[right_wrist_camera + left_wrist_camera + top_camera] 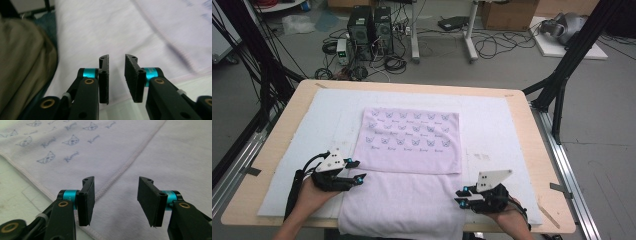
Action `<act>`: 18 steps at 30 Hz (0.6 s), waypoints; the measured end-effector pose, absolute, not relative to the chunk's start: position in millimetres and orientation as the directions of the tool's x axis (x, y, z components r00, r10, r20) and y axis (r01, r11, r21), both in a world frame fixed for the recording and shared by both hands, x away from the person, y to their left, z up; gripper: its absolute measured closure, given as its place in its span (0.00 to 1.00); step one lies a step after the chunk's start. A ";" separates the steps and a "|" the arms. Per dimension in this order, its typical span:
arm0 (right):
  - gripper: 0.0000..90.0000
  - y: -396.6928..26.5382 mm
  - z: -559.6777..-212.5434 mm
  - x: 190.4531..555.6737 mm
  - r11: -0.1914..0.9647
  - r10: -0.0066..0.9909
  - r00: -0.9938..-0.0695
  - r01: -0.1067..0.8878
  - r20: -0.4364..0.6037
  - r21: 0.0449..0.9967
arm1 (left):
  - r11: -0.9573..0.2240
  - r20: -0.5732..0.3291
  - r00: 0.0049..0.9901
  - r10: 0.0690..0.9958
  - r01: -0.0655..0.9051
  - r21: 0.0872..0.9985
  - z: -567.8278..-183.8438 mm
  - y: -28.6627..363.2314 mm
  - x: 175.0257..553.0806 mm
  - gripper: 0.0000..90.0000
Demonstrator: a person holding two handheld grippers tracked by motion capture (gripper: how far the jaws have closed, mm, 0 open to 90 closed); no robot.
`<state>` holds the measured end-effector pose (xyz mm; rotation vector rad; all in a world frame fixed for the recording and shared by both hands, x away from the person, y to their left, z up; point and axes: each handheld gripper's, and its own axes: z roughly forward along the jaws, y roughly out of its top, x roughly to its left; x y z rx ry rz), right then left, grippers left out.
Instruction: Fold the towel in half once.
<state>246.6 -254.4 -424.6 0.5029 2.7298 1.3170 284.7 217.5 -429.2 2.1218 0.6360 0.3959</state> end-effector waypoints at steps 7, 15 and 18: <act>0.70 -251.5 -425.4 290.0 0.530 0.411 -0.909 0.300 0.069 0.793 | -0.500 0.052 0.802 0.596 0.319 0.805 -431.6 229.1 302.4 0.59; 0.66 -250.8 -433.4 321.6 0.508 0.481 -0.874 0.337 0.064 0.793 | -0.500 0.025 0.801 0.599 0.349 0.793 -437.9 229.6 319.5 0.60; 0.66 -249.0 -440.0 328.7 0.515 0.486 -0.871 0.358 0.079 0.779 | -0.524 0.029 0.799 0.600 0.366 0.769 -441.7 227.4 321.3 0.60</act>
